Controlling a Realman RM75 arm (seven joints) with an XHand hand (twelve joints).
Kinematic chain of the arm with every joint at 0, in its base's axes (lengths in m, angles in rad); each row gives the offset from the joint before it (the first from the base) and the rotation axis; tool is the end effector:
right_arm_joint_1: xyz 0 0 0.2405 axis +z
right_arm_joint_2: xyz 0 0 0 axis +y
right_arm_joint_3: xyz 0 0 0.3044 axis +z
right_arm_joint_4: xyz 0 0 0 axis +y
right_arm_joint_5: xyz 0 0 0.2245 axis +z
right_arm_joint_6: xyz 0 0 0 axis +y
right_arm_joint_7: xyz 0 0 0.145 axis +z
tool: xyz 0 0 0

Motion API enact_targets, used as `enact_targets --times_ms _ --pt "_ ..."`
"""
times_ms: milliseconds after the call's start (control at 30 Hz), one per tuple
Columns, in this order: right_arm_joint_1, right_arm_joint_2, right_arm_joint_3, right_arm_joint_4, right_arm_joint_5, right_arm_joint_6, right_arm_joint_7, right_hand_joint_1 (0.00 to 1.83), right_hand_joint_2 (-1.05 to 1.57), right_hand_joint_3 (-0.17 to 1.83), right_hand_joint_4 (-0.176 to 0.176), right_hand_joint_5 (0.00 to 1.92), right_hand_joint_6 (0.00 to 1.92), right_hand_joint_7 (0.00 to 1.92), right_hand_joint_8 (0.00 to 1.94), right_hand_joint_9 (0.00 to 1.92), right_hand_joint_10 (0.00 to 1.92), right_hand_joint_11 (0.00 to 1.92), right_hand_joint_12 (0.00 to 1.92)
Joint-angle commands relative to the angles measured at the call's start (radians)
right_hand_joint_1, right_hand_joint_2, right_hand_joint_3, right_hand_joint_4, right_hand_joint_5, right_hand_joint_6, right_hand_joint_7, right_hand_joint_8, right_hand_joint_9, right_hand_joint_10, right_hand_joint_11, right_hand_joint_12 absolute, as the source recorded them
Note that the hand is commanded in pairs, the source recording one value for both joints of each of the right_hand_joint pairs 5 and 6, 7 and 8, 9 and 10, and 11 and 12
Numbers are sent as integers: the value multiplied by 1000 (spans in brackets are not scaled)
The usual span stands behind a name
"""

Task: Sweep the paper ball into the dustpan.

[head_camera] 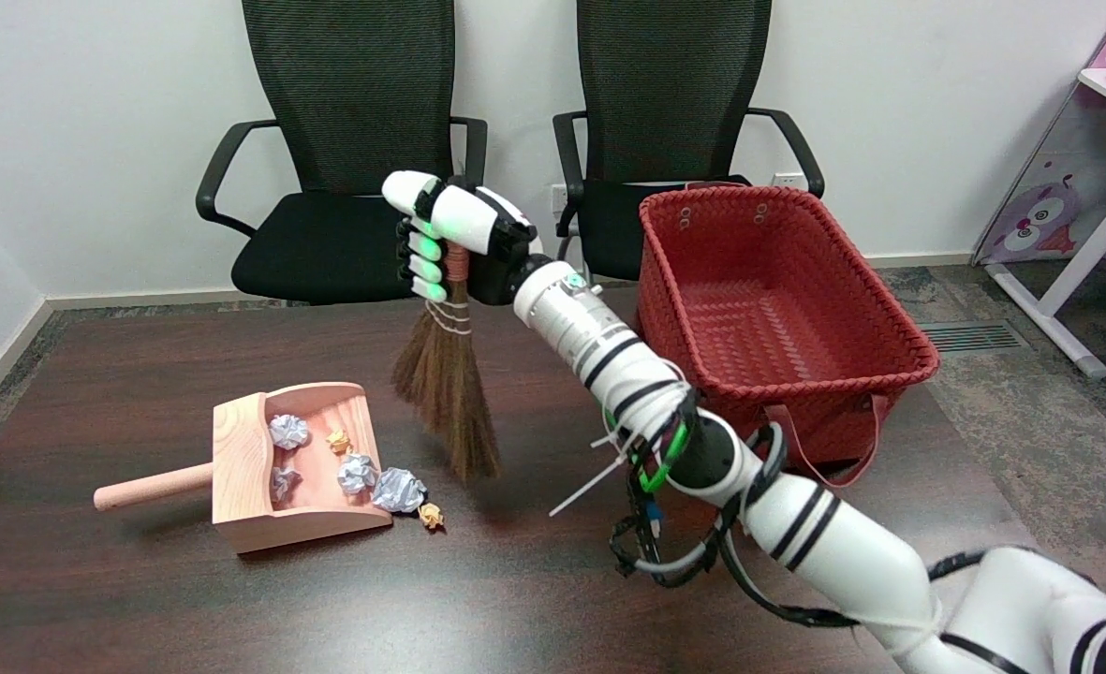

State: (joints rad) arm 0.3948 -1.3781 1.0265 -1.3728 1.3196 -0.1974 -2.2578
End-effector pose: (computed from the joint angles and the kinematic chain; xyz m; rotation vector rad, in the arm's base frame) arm -0.2395 -0.4497 0.1510 1.3850 -1.6451 1.3564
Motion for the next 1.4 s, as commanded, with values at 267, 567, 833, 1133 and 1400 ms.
enact_targets --times_ms 267,567,833,1133,1400 --pt "-370 -113 109 -278 -332 -235 -302 818 1571 1833 176 1920 1920 1920 1920 1920 1920 1920 1920" --pt "-490 -94 32 -375 -313 -188 -302 809 1571 1833 176 1920 1920 1920 1920 1920 1920 1920 1920" --pt "-561 -279 44 -297 -415 -291 -304 767 1571 1829 80 1920 1920 1920 1920 1920 1920 1920 1920" --pt "-551 -508 99 -211 -656 -279 -306 765 1571 1745 83 1920 1920 1920 1920 1920 1920 1920 1920" --pt "-525 -704 263 -104 -927 -277 -307 768 1571 1667 85 1920 1920 1920 1920 1920 1920 1920 1920"
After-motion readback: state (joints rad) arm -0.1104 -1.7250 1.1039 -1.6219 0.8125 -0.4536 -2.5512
